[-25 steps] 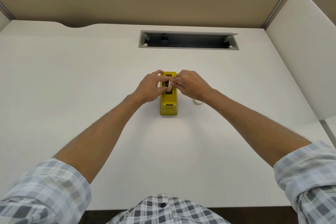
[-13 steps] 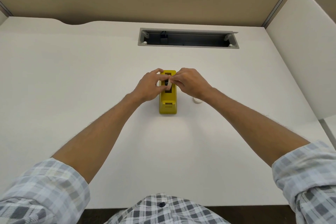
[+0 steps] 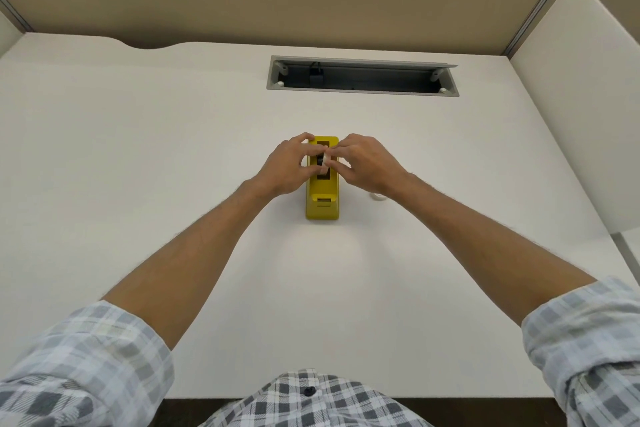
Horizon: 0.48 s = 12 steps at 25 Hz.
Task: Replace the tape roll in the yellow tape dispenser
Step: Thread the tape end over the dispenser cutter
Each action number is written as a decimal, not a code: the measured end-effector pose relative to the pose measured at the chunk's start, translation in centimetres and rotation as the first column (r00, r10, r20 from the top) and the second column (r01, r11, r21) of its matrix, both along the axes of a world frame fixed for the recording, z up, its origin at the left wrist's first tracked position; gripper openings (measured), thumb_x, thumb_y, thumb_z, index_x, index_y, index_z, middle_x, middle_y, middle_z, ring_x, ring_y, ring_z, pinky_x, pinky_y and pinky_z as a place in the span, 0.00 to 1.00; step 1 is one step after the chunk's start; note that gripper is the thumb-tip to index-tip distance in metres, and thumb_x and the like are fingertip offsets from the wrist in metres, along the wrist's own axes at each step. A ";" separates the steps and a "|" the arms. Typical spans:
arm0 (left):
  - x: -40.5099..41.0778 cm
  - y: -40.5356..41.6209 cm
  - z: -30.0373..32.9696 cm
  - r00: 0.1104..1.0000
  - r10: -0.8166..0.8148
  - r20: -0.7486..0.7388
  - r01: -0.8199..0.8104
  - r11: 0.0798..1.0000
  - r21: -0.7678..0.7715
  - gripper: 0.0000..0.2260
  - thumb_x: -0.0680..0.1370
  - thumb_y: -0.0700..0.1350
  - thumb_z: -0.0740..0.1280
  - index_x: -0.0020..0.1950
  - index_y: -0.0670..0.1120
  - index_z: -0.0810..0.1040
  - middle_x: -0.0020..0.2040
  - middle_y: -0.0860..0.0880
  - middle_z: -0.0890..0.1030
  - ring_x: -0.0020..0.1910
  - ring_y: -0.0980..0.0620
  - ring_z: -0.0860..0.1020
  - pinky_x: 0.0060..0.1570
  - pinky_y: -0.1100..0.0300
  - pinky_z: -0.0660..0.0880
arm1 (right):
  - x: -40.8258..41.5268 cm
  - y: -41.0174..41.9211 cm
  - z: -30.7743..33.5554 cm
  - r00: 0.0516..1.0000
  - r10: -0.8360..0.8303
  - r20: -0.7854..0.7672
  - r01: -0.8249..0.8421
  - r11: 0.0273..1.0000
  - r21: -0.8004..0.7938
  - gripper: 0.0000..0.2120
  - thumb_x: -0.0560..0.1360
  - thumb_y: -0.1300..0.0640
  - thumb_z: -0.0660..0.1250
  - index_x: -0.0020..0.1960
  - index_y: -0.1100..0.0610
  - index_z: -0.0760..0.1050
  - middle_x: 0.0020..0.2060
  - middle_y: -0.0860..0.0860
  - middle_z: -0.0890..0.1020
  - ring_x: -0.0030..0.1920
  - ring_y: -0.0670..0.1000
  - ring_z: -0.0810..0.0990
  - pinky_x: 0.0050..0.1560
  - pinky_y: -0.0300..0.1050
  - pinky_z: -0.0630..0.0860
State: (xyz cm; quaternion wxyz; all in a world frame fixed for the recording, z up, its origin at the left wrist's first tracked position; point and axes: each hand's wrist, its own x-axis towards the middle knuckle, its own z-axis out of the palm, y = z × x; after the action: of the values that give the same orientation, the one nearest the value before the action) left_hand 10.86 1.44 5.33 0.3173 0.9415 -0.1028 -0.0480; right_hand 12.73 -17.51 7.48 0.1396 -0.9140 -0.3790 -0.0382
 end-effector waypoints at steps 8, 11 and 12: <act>0.1 -0.1 -0.2 1.000 0.007 -0.008 -0.007 1.000 0.014 0.17 0.77 0.49 0.69 0.67 0.54 0.77 0.73 0.47 0.70 0.66 0.43 0.71 0.61 0.47 0.71 | 0.5 0.0 0.2 1.000 0.027 0.003 -0.027 0.999 -0.039 0.12 0.81 0.56 0.61 0.57 0.59 0.81 0.49 0.55 0.86 0.49 0.54 0.81 0.50 0.51 0.79; 0.2 -0.1 -0.3 1.000 0.010 -0.007 -0.010 1.000 0.013 0.17 0.78 0.49 0.69 0.67 0.55 0.77 0.73 0.47 0.69 0.67 0.43 0.71 0.62 0.46 0.70 | 0.6 0.0 0.3 1.000 0.022 -0.003 -0.022 0.999 -0.036 0.12 0.81 0.56 0.62 0.57 0.59 0.81 0.50 0.55 0.86 0.49 0.54 0.81 0.51 0.51 0.79; 0.2 -0.1 -0.4 1.000 0.011 -0.009 -0.010 1.000 0.014 0.17 0.77 0.49 0.69 0.67 0.55 0.77 0.73 0.47 0.69 0.67 0.43 0.71 0.62 0.46 0.70 | 0.6 0.0 0.3 1.000 0.022 -0.001 -0.022 0.999 -0.035 0.12 0.81 0.57 0.62 0.57 0.59 0.81 0.50 0.55 0.86 0.49 0.54 0.81 0.51 0.50 0.79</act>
State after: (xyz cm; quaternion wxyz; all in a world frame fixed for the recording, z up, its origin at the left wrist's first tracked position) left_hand 11.05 1.38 4.97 0.3113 0.9440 -0.0962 -0.0511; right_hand 13.34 -17.49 7.81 0.1242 -0.9122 -0.3894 -0.0297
